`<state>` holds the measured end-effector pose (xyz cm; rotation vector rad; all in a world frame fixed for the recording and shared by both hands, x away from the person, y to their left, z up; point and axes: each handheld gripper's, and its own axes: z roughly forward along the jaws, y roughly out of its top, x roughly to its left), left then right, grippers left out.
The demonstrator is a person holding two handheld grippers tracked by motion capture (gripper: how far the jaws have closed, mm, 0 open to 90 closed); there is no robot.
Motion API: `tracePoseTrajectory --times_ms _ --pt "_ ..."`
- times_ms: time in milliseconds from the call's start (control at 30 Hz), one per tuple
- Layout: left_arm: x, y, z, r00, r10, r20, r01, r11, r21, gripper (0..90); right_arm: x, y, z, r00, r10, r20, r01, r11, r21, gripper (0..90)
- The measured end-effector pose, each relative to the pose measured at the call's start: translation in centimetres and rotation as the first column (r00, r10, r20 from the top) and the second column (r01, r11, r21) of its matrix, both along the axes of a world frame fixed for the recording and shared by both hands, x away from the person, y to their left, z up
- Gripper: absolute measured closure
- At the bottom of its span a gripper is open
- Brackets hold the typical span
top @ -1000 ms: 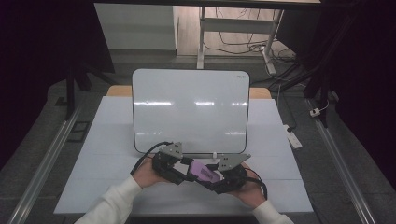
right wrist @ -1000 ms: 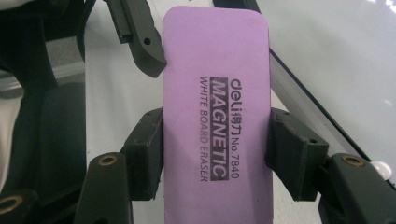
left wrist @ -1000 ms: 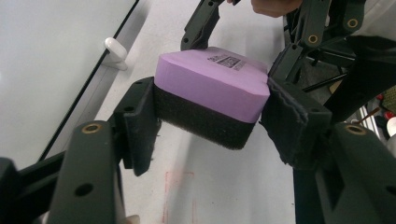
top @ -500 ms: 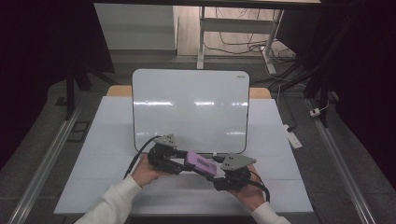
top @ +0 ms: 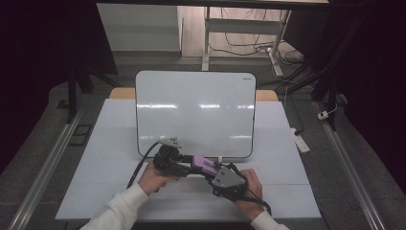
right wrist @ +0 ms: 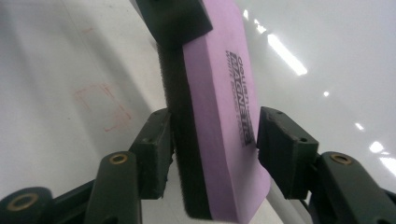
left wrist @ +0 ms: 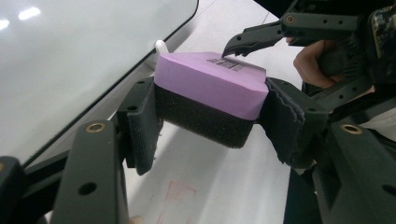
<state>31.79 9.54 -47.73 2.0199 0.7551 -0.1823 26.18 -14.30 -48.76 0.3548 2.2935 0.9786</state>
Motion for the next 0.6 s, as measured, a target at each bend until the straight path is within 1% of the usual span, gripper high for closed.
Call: tracePoseTrajectory --times_ms 67,133,233,333,367,400,467,533,600 --pt "0.01 -0.03 -0.03 0.9999 0.004 -0.01 -0.004 1.0 0.004 39.3 -0.11 0.23 -0.12 0.9998 0.003 0.018 -0.003 1.0 -0.028 49.0" --pt "0.04 -0.01 -0.05 0.9998 0.009 -0.02 -0.009 1.0 0.001 39.7 -0.28 0.44 -0.3 0.9989 0.001 0.047 0.002 0.998 -0.061 51.6" --pt "0.09 -0.04 -0.08 0.9993 0.013 -0.035 -0.013 0.9999 -0.008 40.5 -0.49 0.71 -0.64 0.996 -0.011 0.089 0.02 0.995 -0.099 54.9" --pt "0.08 -0.05 -0.13 0.9991 0.012 -0.042 -0.013 0.9997 -0.02 40.9 -0.63 0.83 -0.77 0.9932 -0.018 0.115 0.034 0.989 -0.141 59.6" --pt "0.07 0.01 -0.12 0.9992 0.012 -0.037 -0.013 0.9996 -0.026 41.5 -0.66 0.83 -0.77 0.9923 -0.02 0.122 0.039 0.987 -0.153 61.7" --pt "0.07 0.06 -0.11 0.9994 0.015 -0.032 -0.016 0.9994 -0.032 41.5 -0.66 0.75 -0.73 0.9916 -0.022 0.127 0.042 0.987 -0.153 62.4" --pt "0.05 0.18 -0.1 0.9995 0.019 -0.027 -0.02 0.9986 -0.048 39.3 -0.57 0.6 -0.54 0.9915 -0.027 0.127 0.043 0.99 -0.132 63.2" --pt "-0.04 0.32 -0.03 0.9995 0.028 -0.01 -0.029 0.9984 -0.048 34.1 -0.52 0.37 -0.22 0.9895 -0.037 0.14 0.055 0.991 -0.122 63.5" --pt "-0.22 0.55 0.13 0.9991 0.041 0.014 -0.04 0.9983 -0.042 29.5 -0.35 -0.03 0.15 0.9893 -0.054 0.136 0.066 0.994 -0.086 63.6"
